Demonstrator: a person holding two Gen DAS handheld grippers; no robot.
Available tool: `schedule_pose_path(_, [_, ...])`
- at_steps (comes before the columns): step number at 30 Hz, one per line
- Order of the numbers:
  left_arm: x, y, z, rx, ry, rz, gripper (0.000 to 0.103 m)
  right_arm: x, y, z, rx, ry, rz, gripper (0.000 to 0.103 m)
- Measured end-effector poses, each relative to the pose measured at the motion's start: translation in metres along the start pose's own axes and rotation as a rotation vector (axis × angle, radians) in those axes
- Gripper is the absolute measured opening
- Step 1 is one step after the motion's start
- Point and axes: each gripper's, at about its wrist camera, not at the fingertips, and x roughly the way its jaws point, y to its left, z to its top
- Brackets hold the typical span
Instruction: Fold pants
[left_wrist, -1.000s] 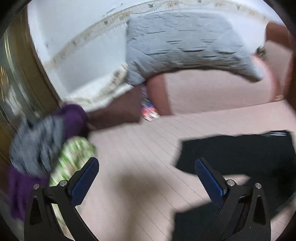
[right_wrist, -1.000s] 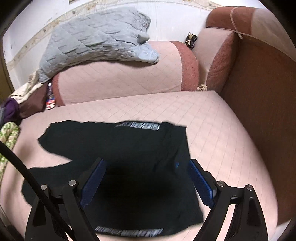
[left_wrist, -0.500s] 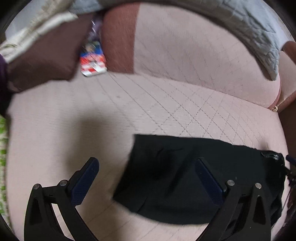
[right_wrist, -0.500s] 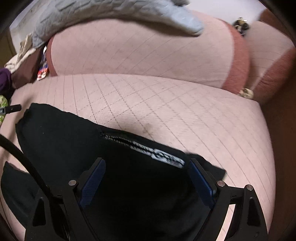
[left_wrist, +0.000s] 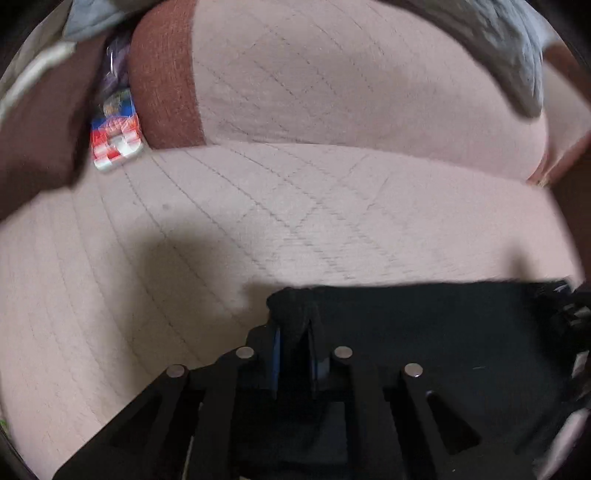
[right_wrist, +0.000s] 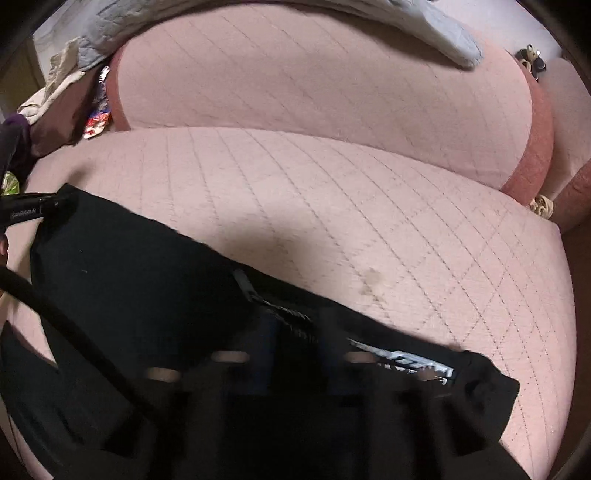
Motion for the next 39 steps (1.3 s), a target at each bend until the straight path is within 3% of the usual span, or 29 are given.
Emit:
schedule_pose_path(1, [-0.007,-0.001,0.000,-0.001,-0.029,0.010,0.011,-0.004,0.001,0.002,0.012,-0.009,0.007,0.001])
schedule_pose_path(8, [-0.060,-0.012,-0.019,0.045,-0.128,0.025,0.011,-0.052,0.011,-0.006,0.061,-0.091,0.047,0.001])
schedule_pose_path(13, [-0.116,-0.021,-0.036,0.044,-0.212,0.003,0.011,-0.083,0.014,-0.021,0.098,-0.082,0.073,0.005])
schedule_pose_path(14, [-0.125,-0.025,-0.039,0.051,-0.229,0.004,0.011,-0.086,0.010,-0.025,0.117,-0.075,0.075,0.013])
schedule_pose_path(16, [-0.143,-0.032,-0.049,0.069,-0.261,0.003,0.011,-0.089,0.001,-0.029,0.158,-0.071,0.046,0.083])
schedule_pose_path(17, [-0.151,-0.038,-0.053,0.081,-0.273,0.006,0.011,-0.091,-0.004,-0.031,0.177,-0.088,0.021,0.093])
schedule_pose_path(18, [-0.157,-0.044,-0.058,0.096,-0.284,0.015,0.011,-0.095,-0.009,-0.033,0.199,-0.118,-0.005,0.096])
schedule_pose_path(23, [-0.166,-0.053,-0.064,0.118,-0.309,0.037,0.011,-0.084,-0.051,-0.028,0.404,-0.053,0.049,0.094])
schedule_pose_path(26, [-0.166,-0.057,-0.069,0.121,-0.331,0.029,0.011,-0.065,-0.067,-0.019,0.496,0.023,0.062,0.086])
schedule_pose_path(28, [-0.166,-0.060,-0.073,0.141,-0.352,0.036,0.011,-0.044,-0.068,-0.007,0.500,0.093,0.031,0.075])
schedule_pose_path(31, [-0.166,-0.063,-0.078,0.169,-0.371,0.033,0.011,-0.009,-0.065,0.007,0.503,0.213,-0.032,0.070])
schedule_pose_path(33, [-0.169,-0.063,-0.081,0.185,-0.388,0.031,0.011,0.012,-0.070,0.012,0.578,0.282,-0.045,0.071])
schedule_pose_path(36, [-0.174,-0.061,-0.085,0.192,-0.409,0.022,0.011,0.025,-0.077,0.021,0.702,0.299,-0.091,0.080])
schedule_pose_path(39, [-0.178,-0.059,-0.090,0.189,-0.425,0.013,0.011,0.035,-0.071,0.029,0.706,0.360,-0.186,0.075])
